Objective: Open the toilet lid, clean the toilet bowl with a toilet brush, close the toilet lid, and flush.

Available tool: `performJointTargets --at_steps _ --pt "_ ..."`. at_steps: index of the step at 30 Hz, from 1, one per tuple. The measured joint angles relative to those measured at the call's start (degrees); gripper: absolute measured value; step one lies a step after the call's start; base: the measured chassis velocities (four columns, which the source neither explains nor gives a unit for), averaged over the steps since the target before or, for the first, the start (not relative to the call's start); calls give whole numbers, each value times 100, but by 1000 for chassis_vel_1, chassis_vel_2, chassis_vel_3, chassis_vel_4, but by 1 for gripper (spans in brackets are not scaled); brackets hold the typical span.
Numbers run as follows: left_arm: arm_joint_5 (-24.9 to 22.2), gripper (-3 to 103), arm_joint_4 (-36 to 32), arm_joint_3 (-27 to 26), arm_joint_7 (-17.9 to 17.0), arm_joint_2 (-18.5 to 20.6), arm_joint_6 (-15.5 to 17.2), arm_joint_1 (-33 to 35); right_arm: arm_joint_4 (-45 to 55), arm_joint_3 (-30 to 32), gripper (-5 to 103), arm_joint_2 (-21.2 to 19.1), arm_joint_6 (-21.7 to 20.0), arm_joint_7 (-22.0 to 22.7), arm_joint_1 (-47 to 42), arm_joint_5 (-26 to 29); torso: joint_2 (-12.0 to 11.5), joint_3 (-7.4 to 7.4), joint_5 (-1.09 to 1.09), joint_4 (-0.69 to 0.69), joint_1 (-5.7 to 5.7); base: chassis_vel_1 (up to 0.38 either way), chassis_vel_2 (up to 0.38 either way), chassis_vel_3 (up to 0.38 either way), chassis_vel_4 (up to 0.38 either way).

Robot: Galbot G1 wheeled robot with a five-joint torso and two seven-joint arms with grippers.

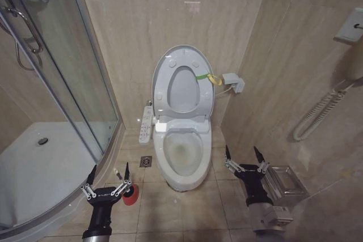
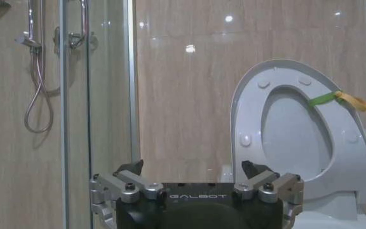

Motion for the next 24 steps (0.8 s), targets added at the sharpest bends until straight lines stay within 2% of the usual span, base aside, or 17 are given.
performJointTargets --at_steps 24 --pt "0 100 0 0 0 0 0 0 0 0 100 0 0 0 0 0 0 0 0 0 0 0 0 0 0"
